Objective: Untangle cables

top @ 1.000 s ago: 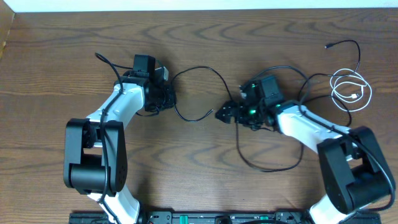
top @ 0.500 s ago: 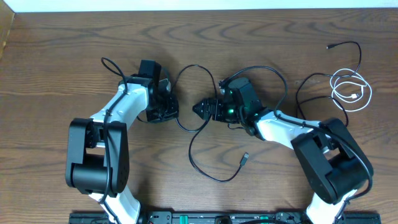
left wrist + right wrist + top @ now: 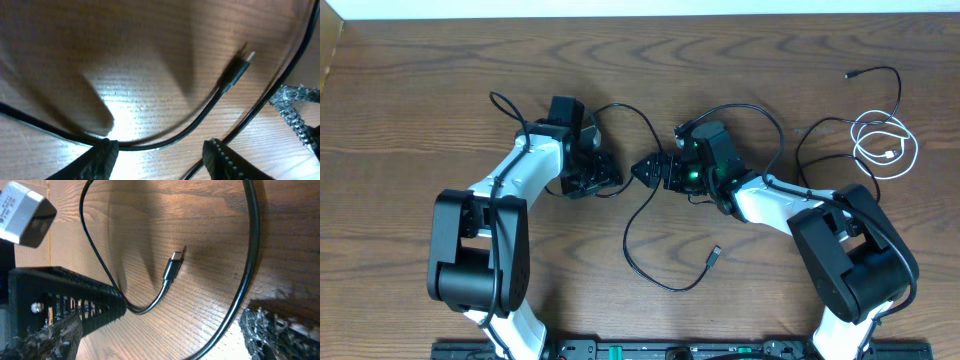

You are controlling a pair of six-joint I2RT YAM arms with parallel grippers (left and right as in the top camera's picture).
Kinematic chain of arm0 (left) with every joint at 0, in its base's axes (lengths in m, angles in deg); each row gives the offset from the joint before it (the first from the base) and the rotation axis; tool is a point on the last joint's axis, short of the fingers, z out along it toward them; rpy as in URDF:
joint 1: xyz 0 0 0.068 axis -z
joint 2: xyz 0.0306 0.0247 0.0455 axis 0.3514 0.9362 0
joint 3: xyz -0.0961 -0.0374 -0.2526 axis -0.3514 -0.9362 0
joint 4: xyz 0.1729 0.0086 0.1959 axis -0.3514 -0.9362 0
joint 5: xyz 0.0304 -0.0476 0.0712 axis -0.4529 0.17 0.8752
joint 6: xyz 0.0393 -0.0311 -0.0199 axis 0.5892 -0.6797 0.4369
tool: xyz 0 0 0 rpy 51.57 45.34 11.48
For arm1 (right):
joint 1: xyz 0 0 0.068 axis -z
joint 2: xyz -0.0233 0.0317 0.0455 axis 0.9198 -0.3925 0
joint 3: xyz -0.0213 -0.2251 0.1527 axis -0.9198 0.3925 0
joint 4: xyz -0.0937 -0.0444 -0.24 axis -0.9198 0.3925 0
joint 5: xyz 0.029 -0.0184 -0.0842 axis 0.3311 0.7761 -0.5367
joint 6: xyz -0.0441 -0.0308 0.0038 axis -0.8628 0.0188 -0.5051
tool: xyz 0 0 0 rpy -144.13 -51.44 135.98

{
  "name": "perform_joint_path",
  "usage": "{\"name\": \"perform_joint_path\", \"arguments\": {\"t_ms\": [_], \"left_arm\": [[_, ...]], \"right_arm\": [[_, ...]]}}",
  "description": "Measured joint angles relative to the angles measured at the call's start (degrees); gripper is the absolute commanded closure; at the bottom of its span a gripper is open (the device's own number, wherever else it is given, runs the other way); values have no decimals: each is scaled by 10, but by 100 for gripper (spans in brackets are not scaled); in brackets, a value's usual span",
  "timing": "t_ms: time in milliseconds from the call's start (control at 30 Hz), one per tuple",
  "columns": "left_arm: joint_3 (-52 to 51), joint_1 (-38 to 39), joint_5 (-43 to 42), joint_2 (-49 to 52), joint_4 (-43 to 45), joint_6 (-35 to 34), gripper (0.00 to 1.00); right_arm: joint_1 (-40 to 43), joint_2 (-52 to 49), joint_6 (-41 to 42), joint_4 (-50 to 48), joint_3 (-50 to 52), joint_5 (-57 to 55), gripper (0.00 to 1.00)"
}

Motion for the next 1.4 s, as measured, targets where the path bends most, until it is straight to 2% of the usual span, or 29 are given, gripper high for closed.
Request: {"name": "perform_joint_path", "arguments": {"t_ms": [167,1400], "left_arm": [[0,0,0,0,8,1,34],[0,0,17,0,20,1,33]], "right_arm": [[0,0,0,2,-1,0,1],[0,0,0,2,-1,-1,1]]}}
